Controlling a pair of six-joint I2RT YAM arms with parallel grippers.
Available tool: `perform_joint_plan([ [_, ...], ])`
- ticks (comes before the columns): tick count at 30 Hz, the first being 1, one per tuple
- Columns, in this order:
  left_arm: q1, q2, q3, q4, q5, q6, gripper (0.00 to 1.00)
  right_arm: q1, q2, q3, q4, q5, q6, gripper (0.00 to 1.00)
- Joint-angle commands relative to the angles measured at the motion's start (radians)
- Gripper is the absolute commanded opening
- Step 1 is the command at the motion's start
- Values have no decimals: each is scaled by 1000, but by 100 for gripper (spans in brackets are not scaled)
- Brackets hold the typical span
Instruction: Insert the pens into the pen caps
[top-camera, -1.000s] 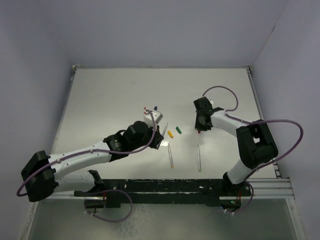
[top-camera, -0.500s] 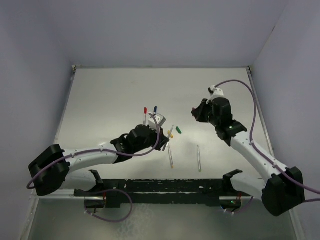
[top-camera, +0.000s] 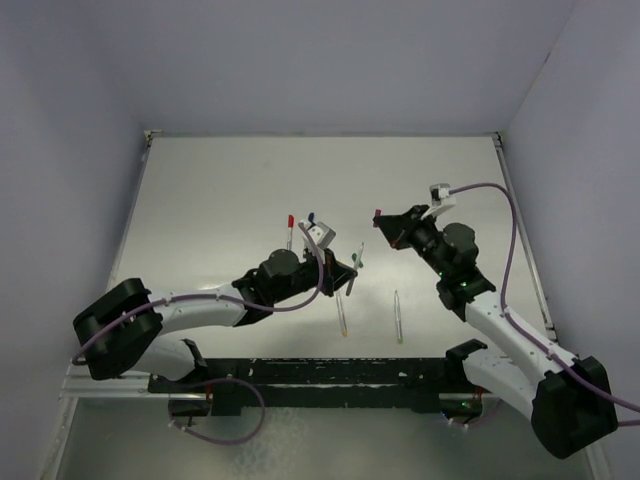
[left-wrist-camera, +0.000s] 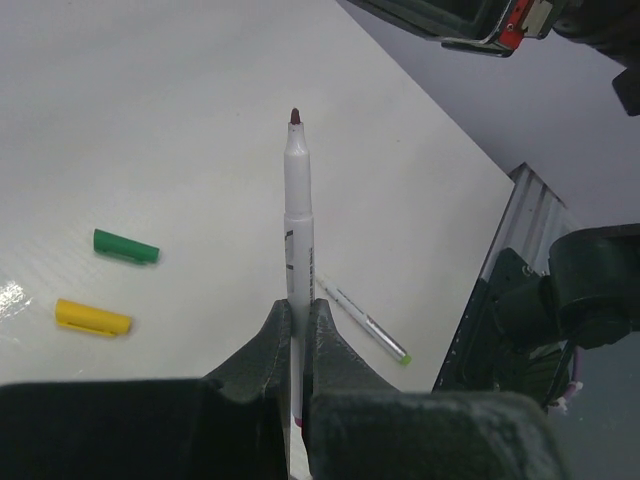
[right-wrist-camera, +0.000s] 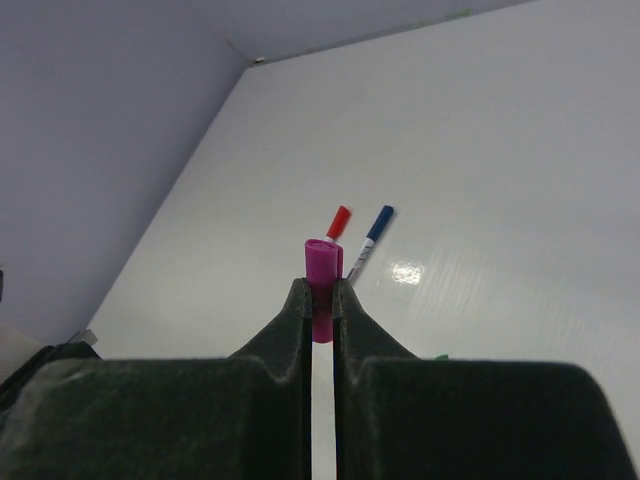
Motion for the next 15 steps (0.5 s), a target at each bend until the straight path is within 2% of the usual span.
perform_joint_plan([
  [1, 4, 14, 41, 149, 37, -53, 0, 13, -10, -5, 241, -54, 56, 0],
  [8, 19, 31, 44, 199, 41, -94, 0, 26, 18, -30, 356, -104, 95, 0],
  [15, 43, 28, 36, 256, 49, -116, 0, 32, 30, -32, 373, -151, 112, 0],
])
